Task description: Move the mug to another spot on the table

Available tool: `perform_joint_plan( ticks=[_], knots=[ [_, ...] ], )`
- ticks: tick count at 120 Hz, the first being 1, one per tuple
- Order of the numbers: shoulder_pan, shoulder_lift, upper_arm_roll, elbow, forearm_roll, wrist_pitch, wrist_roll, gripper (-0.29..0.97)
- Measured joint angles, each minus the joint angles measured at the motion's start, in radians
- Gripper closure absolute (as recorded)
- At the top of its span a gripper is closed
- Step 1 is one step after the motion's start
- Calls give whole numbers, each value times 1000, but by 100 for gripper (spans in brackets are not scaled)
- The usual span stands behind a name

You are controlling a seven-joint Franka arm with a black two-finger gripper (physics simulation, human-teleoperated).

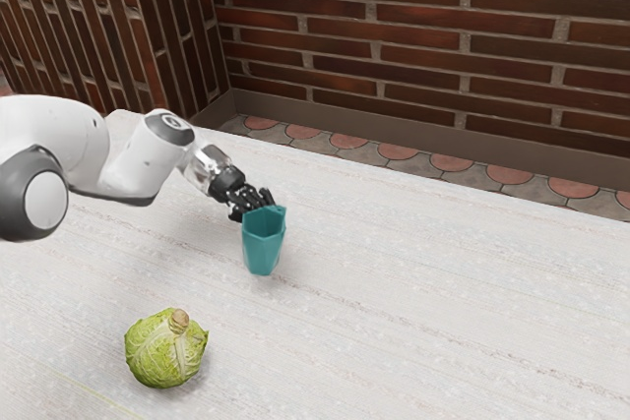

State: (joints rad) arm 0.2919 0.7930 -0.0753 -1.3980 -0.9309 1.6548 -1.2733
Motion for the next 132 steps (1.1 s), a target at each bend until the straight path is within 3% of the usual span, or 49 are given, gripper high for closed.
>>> perform_joint_plan(
  ticks=[23,61,132],
  knots=[
    [1,17,0,0,-1,6,21,72],
    [0,19,-1,2,0,10,47,47],
    [-1,63,-19,70,45,11,166,35]
  ],
)
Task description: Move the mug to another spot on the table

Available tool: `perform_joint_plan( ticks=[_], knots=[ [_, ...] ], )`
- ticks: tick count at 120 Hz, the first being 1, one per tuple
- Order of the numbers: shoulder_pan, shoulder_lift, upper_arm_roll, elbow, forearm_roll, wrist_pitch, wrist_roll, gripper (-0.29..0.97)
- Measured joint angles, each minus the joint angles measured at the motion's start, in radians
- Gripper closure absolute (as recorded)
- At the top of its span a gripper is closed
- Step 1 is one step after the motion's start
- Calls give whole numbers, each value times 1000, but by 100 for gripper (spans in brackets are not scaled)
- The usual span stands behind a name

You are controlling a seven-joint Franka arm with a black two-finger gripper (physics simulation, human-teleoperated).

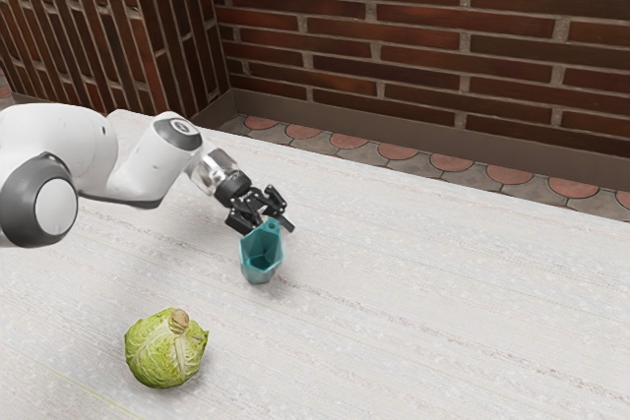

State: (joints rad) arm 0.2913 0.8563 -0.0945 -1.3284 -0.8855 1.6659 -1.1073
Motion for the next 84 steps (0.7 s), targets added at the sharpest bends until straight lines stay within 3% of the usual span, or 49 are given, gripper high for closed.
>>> perform_joint_plan(
  ticks=[84],
  knots=[
    [11,4,-3,0,8,27,192,23]
  ],
)
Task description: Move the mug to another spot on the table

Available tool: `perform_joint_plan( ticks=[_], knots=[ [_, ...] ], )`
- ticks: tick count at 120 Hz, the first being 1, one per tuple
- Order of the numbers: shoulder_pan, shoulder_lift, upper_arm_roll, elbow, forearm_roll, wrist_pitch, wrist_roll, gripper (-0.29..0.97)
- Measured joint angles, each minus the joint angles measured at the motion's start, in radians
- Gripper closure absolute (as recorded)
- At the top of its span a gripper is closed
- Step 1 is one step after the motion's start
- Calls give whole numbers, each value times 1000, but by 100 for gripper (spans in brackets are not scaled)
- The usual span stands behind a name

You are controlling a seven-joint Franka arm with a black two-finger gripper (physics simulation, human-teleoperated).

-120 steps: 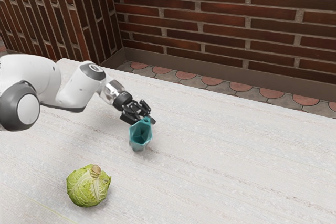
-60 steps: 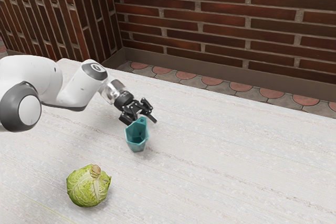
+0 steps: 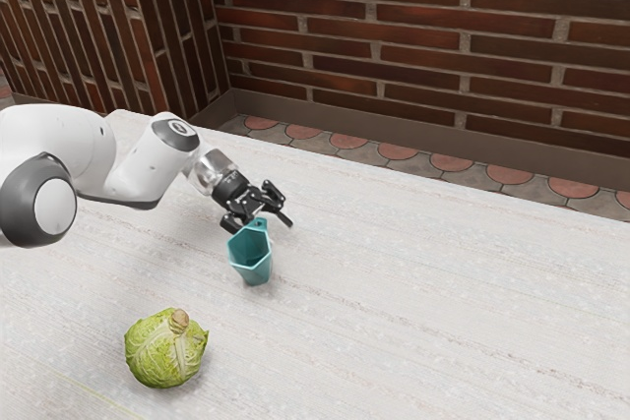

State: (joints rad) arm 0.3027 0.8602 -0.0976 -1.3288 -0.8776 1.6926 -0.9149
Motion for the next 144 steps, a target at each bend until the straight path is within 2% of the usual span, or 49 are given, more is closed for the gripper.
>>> perform_joint_plan(
  ticks=[60,96,108,124,136,144],
  knots=[
    [20,-26,1,-14,-26,28,65,22],
    [34,-117,8,-34,22,50,96,22],
    [56,-197,7,-51,110,66,109,22],
    [21,-484,6,-209,390,87,207,19],
    [-51,-708,8,-312,563,92,334,13],
    [-91,-801,8,-312,641,81,423,10]
  ],
)
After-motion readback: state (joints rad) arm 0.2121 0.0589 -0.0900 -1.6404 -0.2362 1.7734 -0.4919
